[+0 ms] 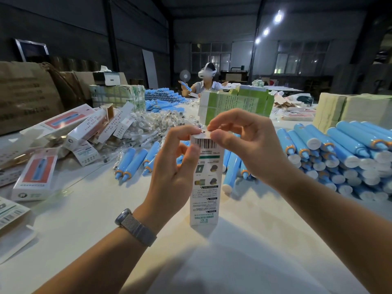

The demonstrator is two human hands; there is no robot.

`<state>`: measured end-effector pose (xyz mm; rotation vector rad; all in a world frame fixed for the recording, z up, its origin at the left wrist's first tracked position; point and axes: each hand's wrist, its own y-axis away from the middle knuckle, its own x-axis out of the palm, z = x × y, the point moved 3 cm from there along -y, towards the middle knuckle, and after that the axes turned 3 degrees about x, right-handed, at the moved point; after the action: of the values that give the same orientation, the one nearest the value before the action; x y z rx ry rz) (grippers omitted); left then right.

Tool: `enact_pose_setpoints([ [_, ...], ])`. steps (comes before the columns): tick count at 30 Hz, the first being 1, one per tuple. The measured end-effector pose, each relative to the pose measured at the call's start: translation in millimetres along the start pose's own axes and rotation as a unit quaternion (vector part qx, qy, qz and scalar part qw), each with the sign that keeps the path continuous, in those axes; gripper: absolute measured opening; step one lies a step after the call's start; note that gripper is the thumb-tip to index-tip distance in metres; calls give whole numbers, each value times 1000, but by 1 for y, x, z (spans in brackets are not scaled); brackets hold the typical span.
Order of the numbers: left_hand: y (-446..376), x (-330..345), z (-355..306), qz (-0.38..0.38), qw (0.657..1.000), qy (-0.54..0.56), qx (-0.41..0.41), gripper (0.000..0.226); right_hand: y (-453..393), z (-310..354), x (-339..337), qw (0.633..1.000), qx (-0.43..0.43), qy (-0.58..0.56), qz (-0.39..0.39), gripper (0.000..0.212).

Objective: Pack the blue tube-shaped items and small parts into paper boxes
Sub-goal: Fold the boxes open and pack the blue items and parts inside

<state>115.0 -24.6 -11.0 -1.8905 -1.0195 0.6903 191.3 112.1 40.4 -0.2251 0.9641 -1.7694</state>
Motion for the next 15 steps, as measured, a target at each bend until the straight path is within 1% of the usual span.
enact_pose_setpoints([
  [3,0,0,-1,-5,1000,8,-7,18,2,-1,3,1000,-6,7,11,16],
  [10,2,1,-2,-8,1000,11,-5,18,6,2,7,998,-40,49,4,10],
  [13,-1,0,-4,-27,1000,4,0,14,6,6,10,995,-73,69,4,12],
  [15,-4,1,-4,-36,999,-12,6,15,6,6,10,994,-78,78,6,13],
])
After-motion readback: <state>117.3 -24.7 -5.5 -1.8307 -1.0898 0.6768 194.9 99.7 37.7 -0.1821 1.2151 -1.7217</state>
